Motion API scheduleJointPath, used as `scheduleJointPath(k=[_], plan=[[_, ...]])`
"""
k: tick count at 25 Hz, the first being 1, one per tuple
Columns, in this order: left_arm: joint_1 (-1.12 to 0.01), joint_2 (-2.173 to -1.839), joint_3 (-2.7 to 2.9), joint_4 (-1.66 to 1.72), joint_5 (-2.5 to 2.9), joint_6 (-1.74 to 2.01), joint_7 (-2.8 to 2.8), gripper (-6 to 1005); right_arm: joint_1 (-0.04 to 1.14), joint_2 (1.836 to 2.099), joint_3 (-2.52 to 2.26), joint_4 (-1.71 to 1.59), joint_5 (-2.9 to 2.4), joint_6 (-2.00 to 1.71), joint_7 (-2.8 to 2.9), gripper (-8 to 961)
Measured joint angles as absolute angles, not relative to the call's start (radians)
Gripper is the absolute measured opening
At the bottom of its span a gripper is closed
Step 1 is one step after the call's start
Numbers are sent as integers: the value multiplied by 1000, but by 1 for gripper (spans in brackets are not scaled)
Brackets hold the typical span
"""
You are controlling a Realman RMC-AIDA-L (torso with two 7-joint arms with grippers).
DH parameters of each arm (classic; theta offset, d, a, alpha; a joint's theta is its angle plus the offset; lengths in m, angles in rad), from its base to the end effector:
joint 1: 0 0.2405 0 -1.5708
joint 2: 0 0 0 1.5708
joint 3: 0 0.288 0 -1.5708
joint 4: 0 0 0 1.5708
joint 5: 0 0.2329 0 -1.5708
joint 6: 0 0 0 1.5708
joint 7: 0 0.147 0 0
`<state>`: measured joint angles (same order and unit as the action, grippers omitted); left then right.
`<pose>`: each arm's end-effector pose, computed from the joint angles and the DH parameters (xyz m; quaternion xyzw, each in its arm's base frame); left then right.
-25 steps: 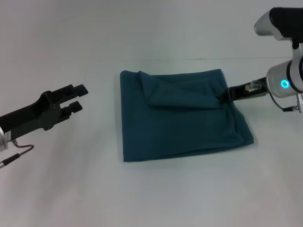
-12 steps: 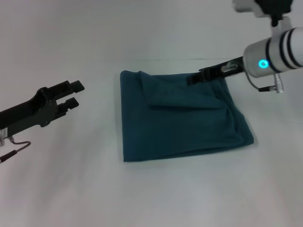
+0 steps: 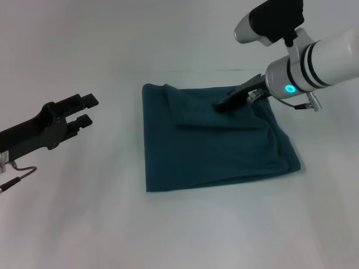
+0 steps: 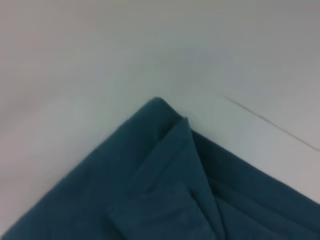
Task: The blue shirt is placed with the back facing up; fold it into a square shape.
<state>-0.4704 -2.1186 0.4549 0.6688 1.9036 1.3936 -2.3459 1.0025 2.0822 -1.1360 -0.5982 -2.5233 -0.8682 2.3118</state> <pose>-0.3393 0.3712 0.0128 -0.6136 -0.6638 -0.4101 0.1209 0.1766 0.5113 -0.0696 -0.9134 0.2906 -0.0476 0.2809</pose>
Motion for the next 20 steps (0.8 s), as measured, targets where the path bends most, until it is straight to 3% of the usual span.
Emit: scheduleJointPath(k=[20], plan=[[-487, -2120, 460, 646, 1904, 1368, -2348, 663, 1030, 2081, -1141, -484, -2554, -808, 2312, 387]])
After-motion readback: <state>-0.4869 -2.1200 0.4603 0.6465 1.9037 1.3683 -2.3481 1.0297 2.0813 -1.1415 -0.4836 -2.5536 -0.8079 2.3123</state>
